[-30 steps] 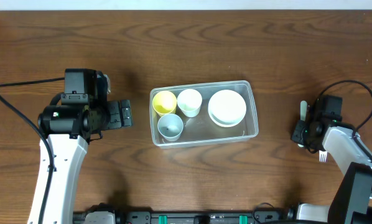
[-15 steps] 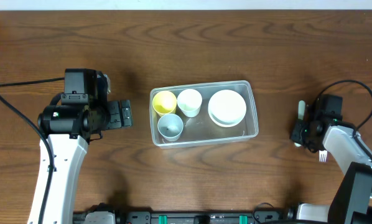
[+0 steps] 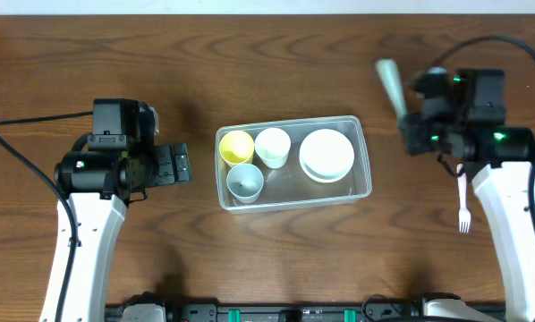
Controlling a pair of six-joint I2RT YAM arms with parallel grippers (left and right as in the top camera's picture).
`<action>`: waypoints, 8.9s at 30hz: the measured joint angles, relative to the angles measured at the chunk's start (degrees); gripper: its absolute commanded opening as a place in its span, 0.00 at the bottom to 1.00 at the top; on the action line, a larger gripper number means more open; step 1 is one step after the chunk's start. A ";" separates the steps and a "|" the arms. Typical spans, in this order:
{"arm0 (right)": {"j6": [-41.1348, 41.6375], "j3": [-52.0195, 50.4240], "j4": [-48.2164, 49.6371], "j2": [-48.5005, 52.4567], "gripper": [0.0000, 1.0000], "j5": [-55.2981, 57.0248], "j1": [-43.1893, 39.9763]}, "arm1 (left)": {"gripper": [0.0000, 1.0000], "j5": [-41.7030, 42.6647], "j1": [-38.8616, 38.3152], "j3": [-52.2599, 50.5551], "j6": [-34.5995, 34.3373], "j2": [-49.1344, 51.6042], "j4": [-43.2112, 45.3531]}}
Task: Pack container
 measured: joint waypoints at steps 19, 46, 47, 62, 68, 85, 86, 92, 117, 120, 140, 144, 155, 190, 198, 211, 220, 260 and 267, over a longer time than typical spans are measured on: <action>-37.66 1.01 -5.62 10.80 0.03 -4.00 22.69 | 0.98 0.00 0.00 0.00 0.00 0.00 0.00; -26.53 1.42 -4.74 15.80 0.45 -0.15 22.62 | 0.98 0.00 0.00 0.00 0.00 0.00 0.00; -24.11 2.08 -4.66 15.76 0.47 1.66 22.36 | 0.98 0.00 0.00 0.02 0.00 0.00 -0.02; 20.28 7.58 -10.34 1.95 0.83 20.90 -13.25 | 0.98 0.00 0.00 0.00 0.00 0.00 -0.02; 24.28 -1.62 -9.64 3.32 0.84 17.44 -27.45 | 0.98 0.00 0.00 0.00 0.00 0.00 0.00; 24.81 -28.92 10.12 6.49 0.85 11.93 -34.45 | 0.98 0.00 0.00 0.00 0.00 0.00 -0.02; 24.79 -29.73 11.54 6.49 0.84 11.87 -34.45 | 0.98 0.00 0.00 0.00 0.00 0.00 -0.02; 24.79 -33.53 19.74 6.49 0.83 11.72 -34.45 | 0.98 0.00 0.00 0.00 0.00 0.00 -0.02; 23.96 -34.12 22.25 8.11 0.45 13.86 -34.45 | 0.98 0.00 0.00 0.00 0.00 0.00 -0.02; 23.96 -34.01 21.92 8.11 0.43 13.51 -34.45 | 0.98 0.00 0.00 0.00 0.00 0.00 -0.02; 23.98 -33.64 20.76 8.09 0.22 11.41 -34.34 | 0.98 0.00 0.00 0.00 0.00 0.00 -0.02; 23.98 -33.64 20.74 8.09 0.21 11.34 -34.34 | 0.98 0.00 0.00 0.00 0.00 0.00 -0.02; 23.98 -33.59 20.74 8.09 0.08 11.26 -34.34 | 0.98 0.00 0.00 0.00 0.00 0.00 -0.02; 23.85 -31.63 13.55 7.52 0.01 6.08 -32.79 | 0.98 0.00 0.00 0.00 0.00 0.00 -0.02; 17.35 -18.91 5.05 -0.61 0.01 2.56 -23.63 | 0.98 0.00 0.00 0.00 0.00 0.00 -0.02; -21.31 0.59 -7.87 -2.43 0.01 -4.39 10.12 | 0.98 0.00 0.00 0.02 0.00 0.00 -0.02; -34.67 0.61 -7.30 2.36 0.01 0.11 24.76 | 0.98 0.00 0.00 0.00 0.00 0.00 -0.02; -0.74 0.63 6.93 11.76 0.67 5.90 24.72 | 0.98 -1.07 -3.85 0.07 0.00 0.02 -0.68; 19.56 0.63 10.05 8.70 0.89 9.73 11.39 | 0.98 -2.62 -5.49 8.13 0.00 5.53 -5.62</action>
